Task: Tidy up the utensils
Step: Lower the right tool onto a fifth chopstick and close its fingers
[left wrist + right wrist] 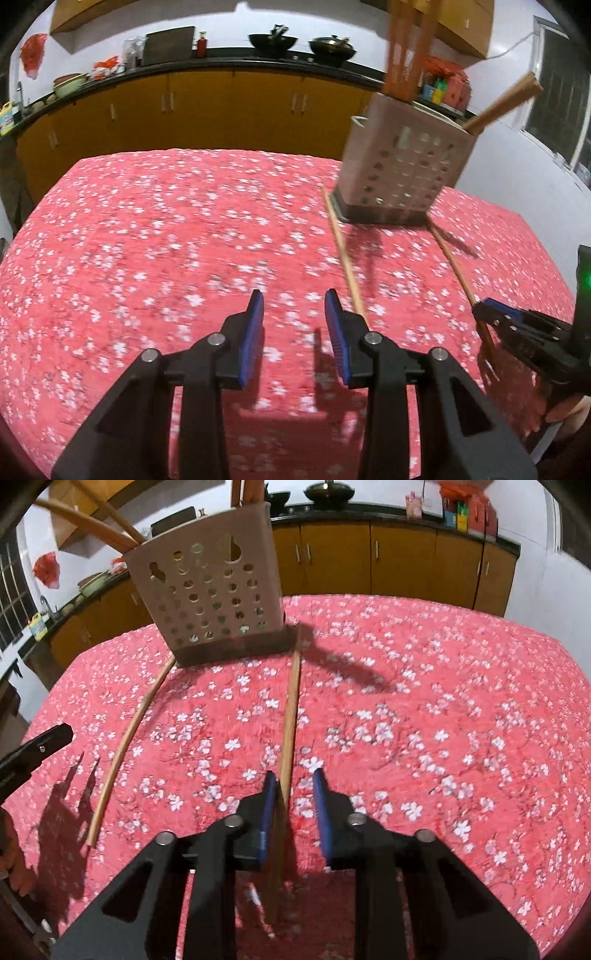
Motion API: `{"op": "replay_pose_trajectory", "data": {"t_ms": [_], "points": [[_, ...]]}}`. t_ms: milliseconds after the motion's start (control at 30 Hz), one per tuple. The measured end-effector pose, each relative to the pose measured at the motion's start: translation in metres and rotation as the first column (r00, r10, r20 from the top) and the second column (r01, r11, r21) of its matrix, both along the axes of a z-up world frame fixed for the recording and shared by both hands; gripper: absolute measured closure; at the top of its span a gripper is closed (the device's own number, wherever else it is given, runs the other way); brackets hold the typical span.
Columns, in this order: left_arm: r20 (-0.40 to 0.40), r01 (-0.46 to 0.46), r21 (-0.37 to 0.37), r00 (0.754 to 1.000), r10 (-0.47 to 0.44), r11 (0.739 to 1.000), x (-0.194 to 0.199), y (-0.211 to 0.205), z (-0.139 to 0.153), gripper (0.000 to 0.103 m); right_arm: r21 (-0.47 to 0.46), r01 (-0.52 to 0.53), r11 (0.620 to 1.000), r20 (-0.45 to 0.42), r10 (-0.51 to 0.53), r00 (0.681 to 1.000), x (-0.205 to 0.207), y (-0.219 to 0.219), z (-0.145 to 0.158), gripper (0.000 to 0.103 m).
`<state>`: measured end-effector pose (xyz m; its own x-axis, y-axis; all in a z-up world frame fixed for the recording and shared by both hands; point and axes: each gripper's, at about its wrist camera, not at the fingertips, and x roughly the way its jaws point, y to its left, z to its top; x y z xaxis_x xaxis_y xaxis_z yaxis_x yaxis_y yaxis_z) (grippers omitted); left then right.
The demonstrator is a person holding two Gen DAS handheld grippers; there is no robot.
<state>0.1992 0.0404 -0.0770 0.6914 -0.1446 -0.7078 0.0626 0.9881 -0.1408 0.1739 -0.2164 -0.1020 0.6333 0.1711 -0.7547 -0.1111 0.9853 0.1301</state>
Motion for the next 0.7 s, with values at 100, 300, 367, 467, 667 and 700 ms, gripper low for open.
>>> {"op": "replay_pose_trajectory", "data": {"t_ms": [100, 300, 367, 467, 667, 700], "points": [[-0.008, 0.024, -0.002, 1.000, -0.024, 1.000, 0.002, -0.012, -0.003, 0.068, -0.018, 0.022, 1.000, 0.001, -0.022, 1.000, 0.001, -0.004, 0.000, 0.096], [-0.023, 0.064, 0.002, 0.998, -0.064, 0.998, 0.007, -0.034, -0.009, 0.068, -0.016, 0.144, 0.990, -0.003, -0.144, 0.990, 0.005, -0.032, -0.001, 0.096], [-0.032, 0.072, 0.006, 0.997, -0.072, 0.997, 0.010, -0.039, -0.012, 0.068, -0.006, 0.161, 0.987, -0.008, -0.161, 0.987, 0.005, -0.040, -0.001, 0.096], [-0.048, 0.086, 0.023, 0.995, -0.084, 0.996, 0.012, -0.048, -0.018, 0.068, -0.005, 0.165, 0.986, -0.006, -0.165, 0.986, 0.004, -0.045, -0.001, 0.096], [-0.078, 0.073, 0.079, 0.995, -0.067, 0.994, 0.020, -0.055, -0.030, 0.095, -0.006, 0.151, 0.988, -0.002, -0.151, 0.988, 0.002, -0.041, 0.000, 0.096], [-0.076, 0.066, 0.083, 0.995, -0.060, 0.994, 0.021, -0.054, -0.030, 0.095, -0.006, 0.147, 0.989, -0.002, -0.147, 0.989, 0.004, -0.039, -0.001, 0.096]]}}
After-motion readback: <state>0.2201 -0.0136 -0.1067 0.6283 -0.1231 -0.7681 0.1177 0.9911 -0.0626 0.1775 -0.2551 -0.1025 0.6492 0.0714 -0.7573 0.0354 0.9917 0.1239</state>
